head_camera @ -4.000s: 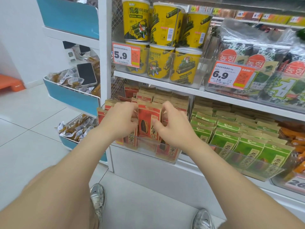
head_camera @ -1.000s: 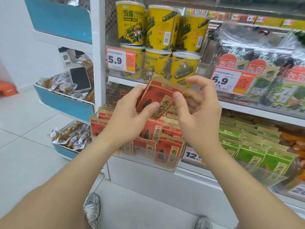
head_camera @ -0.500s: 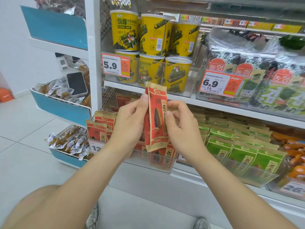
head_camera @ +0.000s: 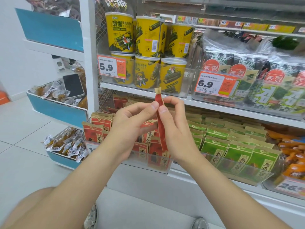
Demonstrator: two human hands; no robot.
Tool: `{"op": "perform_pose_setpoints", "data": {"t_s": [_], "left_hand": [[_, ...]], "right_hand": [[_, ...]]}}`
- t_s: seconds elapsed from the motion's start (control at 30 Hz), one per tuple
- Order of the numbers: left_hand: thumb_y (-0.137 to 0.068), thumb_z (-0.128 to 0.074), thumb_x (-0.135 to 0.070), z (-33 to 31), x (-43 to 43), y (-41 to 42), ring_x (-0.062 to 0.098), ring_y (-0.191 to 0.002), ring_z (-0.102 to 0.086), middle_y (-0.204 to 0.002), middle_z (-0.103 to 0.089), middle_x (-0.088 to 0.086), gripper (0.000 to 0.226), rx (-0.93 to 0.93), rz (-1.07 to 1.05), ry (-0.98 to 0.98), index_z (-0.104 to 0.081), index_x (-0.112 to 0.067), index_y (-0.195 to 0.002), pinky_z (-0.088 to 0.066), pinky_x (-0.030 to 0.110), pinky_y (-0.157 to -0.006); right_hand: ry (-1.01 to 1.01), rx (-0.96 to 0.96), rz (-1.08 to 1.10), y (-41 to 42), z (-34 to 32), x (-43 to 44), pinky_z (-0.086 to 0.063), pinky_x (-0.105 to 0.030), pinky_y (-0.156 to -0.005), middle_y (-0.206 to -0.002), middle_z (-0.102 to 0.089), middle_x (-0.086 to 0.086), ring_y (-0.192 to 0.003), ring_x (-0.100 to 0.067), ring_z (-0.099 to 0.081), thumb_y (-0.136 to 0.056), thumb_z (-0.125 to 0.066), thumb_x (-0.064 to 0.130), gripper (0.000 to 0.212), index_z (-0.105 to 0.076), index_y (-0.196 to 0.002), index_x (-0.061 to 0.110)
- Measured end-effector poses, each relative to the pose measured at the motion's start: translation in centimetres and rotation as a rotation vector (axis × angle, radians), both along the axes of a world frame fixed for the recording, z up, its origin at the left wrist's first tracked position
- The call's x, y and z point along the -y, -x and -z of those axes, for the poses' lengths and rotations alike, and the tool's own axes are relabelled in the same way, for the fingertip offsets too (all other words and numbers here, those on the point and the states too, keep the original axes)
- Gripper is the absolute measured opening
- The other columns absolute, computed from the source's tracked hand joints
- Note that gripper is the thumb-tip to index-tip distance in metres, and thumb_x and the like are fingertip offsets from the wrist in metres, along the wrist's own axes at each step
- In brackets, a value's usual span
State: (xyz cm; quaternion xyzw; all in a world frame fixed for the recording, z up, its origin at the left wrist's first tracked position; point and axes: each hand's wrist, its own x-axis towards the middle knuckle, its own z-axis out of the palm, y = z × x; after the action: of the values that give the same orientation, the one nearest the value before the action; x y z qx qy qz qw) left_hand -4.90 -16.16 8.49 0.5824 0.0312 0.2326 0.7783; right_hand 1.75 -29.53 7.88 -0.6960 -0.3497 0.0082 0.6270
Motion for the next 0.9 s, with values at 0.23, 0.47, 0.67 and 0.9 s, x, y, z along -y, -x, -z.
{"op": "perform_pose_setpoints", "data": {"t_s": [0.23,0.47,0.67,0.9], "left_hand": [[-0.093,-0.075,-0.026,0.2,0.0,-0.4,0.019,-0.100,-0.075,-0.108,-0.079,0.013,0.024,0.026,-0.057,-0.028,-0.080,-0.006,-0.106,-0.062,0.037,-0.088],[-0.095,-0.072,-0.032,0.4,-0.2,-0.6,0.022,-0.104,-0.075,-0.114,-0.079,0.017,0.037,0.001,-0.063,-0.125,-0.079,-0.001,-0.115,-0.063,0.040,-0.095],[-0.108,-0.061,-0.026,0.5,-0.3,-0.4,0.015,-0.100,-0.076,-0.107,-0.082,0.010,0.028,-0.030,-0.062,-0.148,-0.080,-0.005,-0.110,-0.061,0.028,-0.085],[-0.115,-0.050,-0.023,0.6,-0.7,-0.8,0.022,-0.101,-0.075,-0.111,-0.080,0.005,0.025,0.027,-0.204,-0.061,-0.071,-0.014,-0.123,-0.061,0.043,-0.090]], "right_hand": [[-0.161,-0.257,-0.076,0.8,-0.6,-0.4,-0.050,-0.023,-0.066,-0.085,-0.061,0.003,-0.078,-0.012,-0.055,-0.115,-0.047,0.028,0.014,-0.055,-0.108,0.019],[-0.155,-0.295,-0.073,0.6,-0.7,-0.4,-0.048,-0.024,-0.063,-0.088,-0.059,-0.005,-0.079,-0.017,-0.053,-0.114,-0.049,0.024,0.021,-0.055,-0.108,0.005],[-0.148,-0.292,-0.070,0.7,-0.3,-0.8,-0.051,-0.029,-0.060,-0.088,-0.062,-0.006,-0.075,-0.018,-0.058,-0.110,-0.059,0.033,0.026,-0.057,-0.105,0.007],[0.138,0.143,-0.019,-0.1,0.6,-0.7,-0.062,-0.056,-0.079,-0.112,-0.070,0.011,-0.092,-0.026,-0.076,-0.099,-0.070,0.044,0.031,-0.051,-0.123,0.043]]}}
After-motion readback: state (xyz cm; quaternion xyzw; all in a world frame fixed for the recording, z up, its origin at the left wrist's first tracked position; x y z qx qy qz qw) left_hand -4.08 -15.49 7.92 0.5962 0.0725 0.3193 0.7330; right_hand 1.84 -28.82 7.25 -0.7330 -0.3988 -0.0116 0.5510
